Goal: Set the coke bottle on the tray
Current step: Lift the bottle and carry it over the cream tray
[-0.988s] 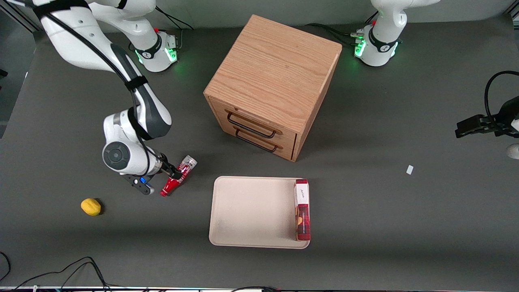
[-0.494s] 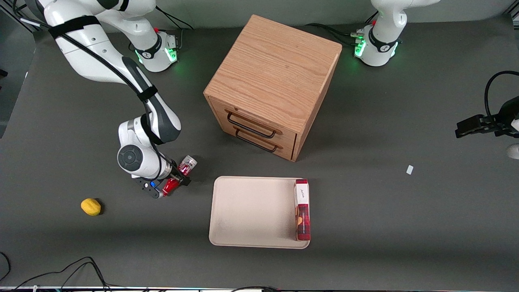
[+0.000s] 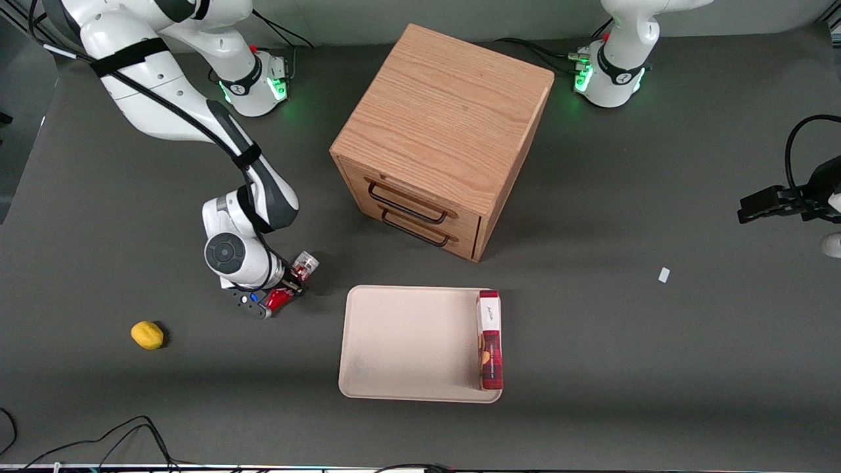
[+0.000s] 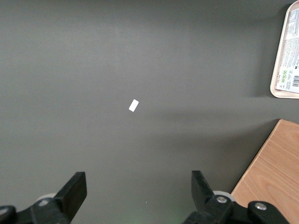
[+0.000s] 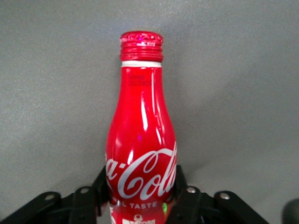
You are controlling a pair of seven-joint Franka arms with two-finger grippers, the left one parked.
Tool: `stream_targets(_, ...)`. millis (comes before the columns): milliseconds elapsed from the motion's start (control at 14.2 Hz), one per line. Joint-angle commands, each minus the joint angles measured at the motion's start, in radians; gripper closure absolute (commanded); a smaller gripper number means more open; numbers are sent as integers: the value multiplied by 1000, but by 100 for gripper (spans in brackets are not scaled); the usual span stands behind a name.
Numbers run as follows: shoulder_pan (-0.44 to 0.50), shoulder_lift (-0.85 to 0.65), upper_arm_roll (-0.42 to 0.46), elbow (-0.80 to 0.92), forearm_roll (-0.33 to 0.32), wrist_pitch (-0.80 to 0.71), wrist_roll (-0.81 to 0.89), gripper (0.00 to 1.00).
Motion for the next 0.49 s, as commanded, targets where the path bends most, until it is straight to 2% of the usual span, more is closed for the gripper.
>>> stream_targets(0, 4, -23, 2, -9, -27, 13, 14, 100)
stream_targets(141, 3, -38, 24, 18, -27, 3, -18, 100)
stream_targets(282, 1, -14, 67, 229, -27, -176, -139, 100)
stream_targets(424, 7, 47, 83, 392, -21, -255, -214, 100)
